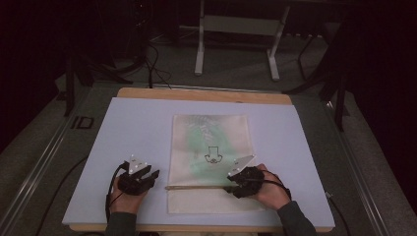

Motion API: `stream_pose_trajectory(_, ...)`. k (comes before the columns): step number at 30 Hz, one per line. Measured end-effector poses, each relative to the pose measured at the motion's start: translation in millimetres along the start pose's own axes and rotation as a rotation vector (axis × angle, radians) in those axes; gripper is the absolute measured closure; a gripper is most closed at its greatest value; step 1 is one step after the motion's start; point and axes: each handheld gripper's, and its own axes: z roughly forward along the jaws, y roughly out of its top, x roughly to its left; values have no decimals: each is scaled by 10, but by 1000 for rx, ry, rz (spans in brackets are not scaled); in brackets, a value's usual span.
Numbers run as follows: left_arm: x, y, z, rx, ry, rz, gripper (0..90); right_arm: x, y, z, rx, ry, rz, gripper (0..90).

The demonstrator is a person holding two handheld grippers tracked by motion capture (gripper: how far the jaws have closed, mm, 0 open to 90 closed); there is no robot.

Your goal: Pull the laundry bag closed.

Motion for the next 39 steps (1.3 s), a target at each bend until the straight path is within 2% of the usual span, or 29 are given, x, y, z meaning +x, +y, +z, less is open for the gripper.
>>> stream_pose_trajectory(2,3,-1,3,0,-1,0,609,14,51,33,1,6,-19,567)
stream_pose_trajectory(12,1,0,9,4,-1,4,612,56,187,131,9,30,-56,562)
stream_pose_trajectory(21,2,3,11,7,4,7,612,93,298,200,14,46,-75,568)
stream_pose_trajectory(27,0,5,14,10,7,2,612,135,369,250,31,51,-108,623)
stream_pose_trajectory(39,4,0,11,13,7,2,611,187,520,341,28,65,-137,630)
